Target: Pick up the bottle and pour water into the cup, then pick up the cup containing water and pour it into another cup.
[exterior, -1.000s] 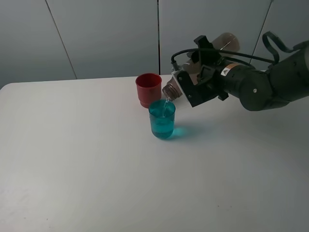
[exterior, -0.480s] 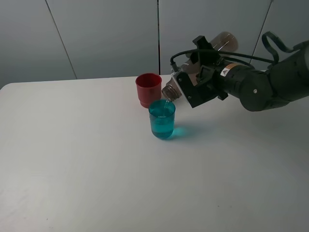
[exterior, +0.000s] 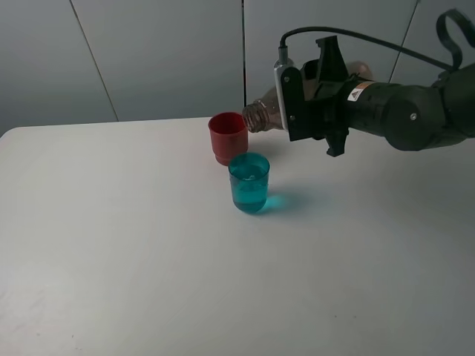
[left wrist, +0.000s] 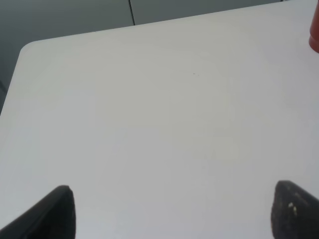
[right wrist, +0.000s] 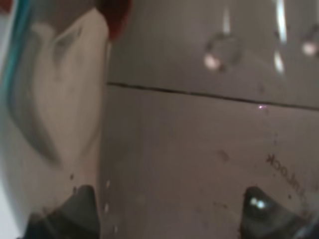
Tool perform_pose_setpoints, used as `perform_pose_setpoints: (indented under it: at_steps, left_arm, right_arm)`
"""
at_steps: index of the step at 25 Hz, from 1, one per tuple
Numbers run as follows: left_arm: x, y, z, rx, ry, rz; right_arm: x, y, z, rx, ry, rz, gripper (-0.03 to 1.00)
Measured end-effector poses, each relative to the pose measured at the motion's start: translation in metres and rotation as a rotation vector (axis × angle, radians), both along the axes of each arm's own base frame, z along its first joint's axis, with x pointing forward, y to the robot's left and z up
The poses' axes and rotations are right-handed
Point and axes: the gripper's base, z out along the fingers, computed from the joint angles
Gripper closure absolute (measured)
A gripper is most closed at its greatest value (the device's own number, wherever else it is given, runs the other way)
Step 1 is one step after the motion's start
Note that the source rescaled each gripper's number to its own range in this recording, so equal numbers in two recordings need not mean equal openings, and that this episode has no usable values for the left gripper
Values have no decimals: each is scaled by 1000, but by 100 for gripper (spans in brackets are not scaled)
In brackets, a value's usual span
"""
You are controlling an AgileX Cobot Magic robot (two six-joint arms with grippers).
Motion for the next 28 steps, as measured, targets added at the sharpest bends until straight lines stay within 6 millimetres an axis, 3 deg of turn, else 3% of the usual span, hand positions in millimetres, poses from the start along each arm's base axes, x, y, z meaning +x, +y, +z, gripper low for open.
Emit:
perform_pose_setpoints:
  at_steps: [5, 9, 12, 17, 20, 28]
  left_arm:
    - [0, 0, 0, 0, 0, 0]
    - [0, 0, 0, 0, 0, 0]
    - [0, 0, 0, 0, 0, 0]
    - [0, 0, 0, 0, 0, 0]
    - [0, 0, 0, 0, 0, 0]
    - [0, 0, 0, 0, 0, 0]
  right_arm:
    - [1, -1, 6, 253, 186, -140, 92]
    - [11, -21, 8, 538, 277, -327, 92]
    - [20, -39, 11, 860, 346, -475, 92]
    - [31, -58, 17, 1262, 381, -482, 92]
    - [33, -60, -1, 1330, 398, -472, 92]
    - [42, -71, -50, 1305, 397, -587, 92]
